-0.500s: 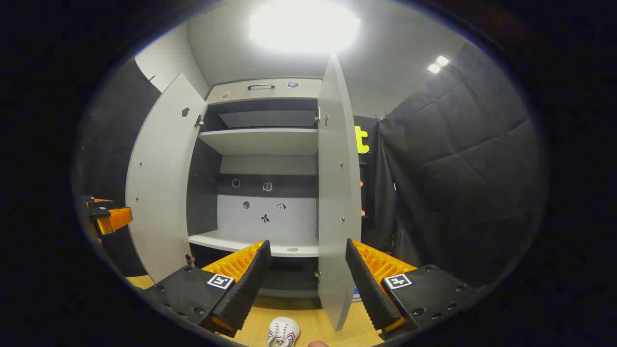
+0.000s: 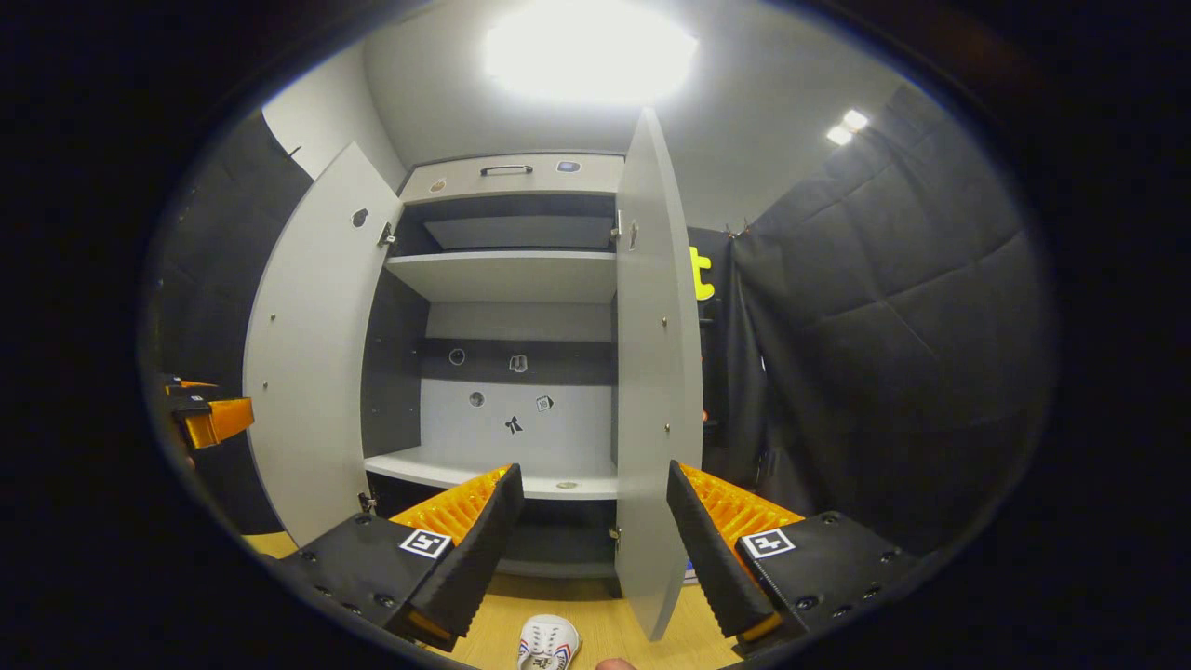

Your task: Grab one shoe with the right hand and put it into the shoe cabinet, grab the other shoe with the left hand and put it into the shoe cabinet; then close the right door with the right hand and the left door with the left hand.

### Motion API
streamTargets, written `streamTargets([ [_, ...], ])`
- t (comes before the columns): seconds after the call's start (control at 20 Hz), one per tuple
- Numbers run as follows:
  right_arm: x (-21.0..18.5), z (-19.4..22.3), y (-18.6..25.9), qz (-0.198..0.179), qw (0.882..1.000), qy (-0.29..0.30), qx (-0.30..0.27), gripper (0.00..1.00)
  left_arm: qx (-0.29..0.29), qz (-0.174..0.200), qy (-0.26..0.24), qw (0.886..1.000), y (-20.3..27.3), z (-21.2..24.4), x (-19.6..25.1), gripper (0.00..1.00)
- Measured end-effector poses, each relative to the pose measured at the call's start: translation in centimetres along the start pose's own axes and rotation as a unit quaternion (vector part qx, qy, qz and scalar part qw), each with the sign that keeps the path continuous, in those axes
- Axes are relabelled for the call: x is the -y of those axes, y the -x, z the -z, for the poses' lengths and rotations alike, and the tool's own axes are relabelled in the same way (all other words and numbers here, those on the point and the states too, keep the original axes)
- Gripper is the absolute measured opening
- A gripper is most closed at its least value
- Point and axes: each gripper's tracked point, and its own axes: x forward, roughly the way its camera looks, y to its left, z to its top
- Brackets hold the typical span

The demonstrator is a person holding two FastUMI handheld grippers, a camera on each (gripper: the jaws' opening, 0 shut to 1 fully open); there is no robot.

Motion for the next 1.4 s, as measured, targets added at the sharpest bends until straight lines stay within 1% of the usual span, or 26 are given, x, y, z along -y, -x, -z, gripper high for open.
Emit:
streamTargets([
  [0.15,0.0,0.0,0.0,0.004,1.0,-0.002,0.004,0.97,0.001,0.002,0.001,1.0,0.2,0.0,0.0,0.89],
  [0.4,-0.7,1.3,-0.6,-0.001,1.0,-0.005,-0.013,0.97,0.002,-0.005,-0.003,1.0,0.4,-0.1,-0.7,0.89],
  [0.6,-2.4,3.7,-1.7,-0.021,0.999,0.0,-0.043,0.98,0.003,-0.017,-0.01,1.0,0.7,-0.2,-1.6,0.89],
  [0.65,-2.7,4.3,-2.0,-0.027,0.998,0.003,-0.053,0.96,0.003,-0.021,-0.013,1.0,0.8,-0.2,-1.9,0.89],
  [0.9,-5.0,7.6,-3.7,-0.053,0.994,0.004,-0.093,0.98,-0.001,-0.047,-0.018,0.999,1.2,0.0,-3.5,0.89],
  [1.1,-6.4,10.9,-4.8,-0.072,0.989,0.005,-0.131,0.97,-0.004,-0.067,-0.03,0.997,1.8,-0.1,-4.7,0.89],
  [1.25,-7.5,13.9,-5.3,-0.087,0.982,0.006,-0.168,0.96,-0.007,-0.079,-0.035,0.996,2.4,0.0,-5.3,0.89],
  [1.4,-8.4,17.3,-5.4,-0.102,0.973,0.011,-0.208,0.98,-0.01,-0.091,-0.041,0.995,2.7,0.1,-5.9,0.89],
])
